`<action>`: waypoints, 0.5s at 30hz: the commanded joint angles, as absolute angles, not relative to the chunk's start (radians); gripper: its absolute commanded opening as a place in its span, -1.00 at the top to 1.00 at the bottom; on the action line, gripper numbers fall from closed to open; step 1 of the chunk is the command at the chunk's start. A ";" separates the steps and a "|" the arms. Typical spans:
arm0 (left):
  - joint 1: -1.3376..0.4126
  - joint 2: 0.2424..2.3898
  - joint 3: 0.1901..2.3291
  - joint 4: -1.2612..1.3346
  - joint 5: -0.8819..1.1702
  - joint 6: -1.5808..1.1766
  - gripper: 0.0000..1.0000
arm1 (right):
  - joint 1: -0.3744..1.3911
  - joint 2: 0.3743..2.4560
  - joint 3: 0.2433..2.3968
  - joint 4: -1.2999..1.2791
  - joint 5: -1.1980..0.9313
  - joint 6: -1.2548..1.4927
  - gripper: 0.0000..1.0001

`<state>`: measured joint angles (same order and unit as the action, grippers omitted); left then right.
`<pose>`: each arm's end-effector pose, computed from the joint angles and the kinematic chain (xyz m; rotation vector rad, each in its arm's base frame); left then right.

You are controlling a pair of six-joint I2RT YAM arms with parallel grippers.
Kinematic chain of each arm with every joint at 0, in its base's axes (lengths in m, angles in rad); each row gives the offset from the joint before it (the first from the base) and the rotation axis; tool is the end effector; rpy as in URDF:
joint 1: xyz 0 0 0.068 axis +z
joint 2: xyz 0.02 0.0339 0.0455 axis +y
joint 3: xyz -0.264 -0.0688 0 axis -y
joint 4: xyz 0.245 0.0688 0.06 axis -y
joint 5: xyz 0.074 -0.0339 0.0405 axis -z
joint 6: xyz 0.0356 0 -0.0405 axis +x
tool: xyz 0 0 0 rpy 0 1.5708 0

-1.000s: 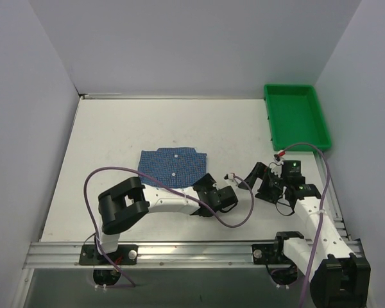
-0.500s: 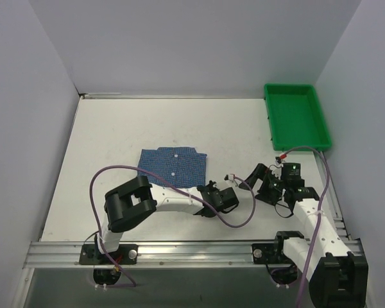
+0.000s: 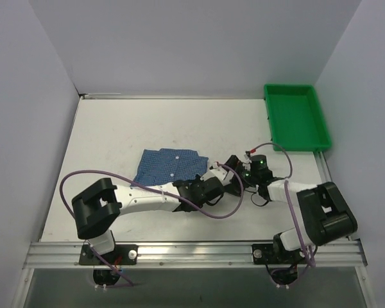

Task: Fold and stack the long sleeve shirts
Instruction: Fold the shirt

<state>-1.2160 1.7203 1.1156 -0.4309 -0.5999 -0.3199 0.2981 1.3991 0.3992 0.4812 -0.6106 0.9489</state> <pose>0.1396 -0.3191 0.1957 0.8395 2.2073 0.0753 0.2305 0.0922 0.1487 0.3308 2.2745 1.3449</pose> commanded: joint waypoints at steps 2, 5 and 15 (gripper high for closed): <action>-1.192 1.644 1.082 -0.338 -0.505 -0.385 0.99 | 0.380 1.521 0.433 0.739 -0.583 1.086 -1.00; -1.187 1.638 1.072 -0.325 -0.483 -0.396 0.98 | 0.425 1.613 0.466 0.828 -0.603 1.135 -1.00; -1.173 1.586 1.071 -0.318 -0.449 -0.431 0.97 | 0.537 1.807 0.551 0.908 -0.554 1.215 -1.00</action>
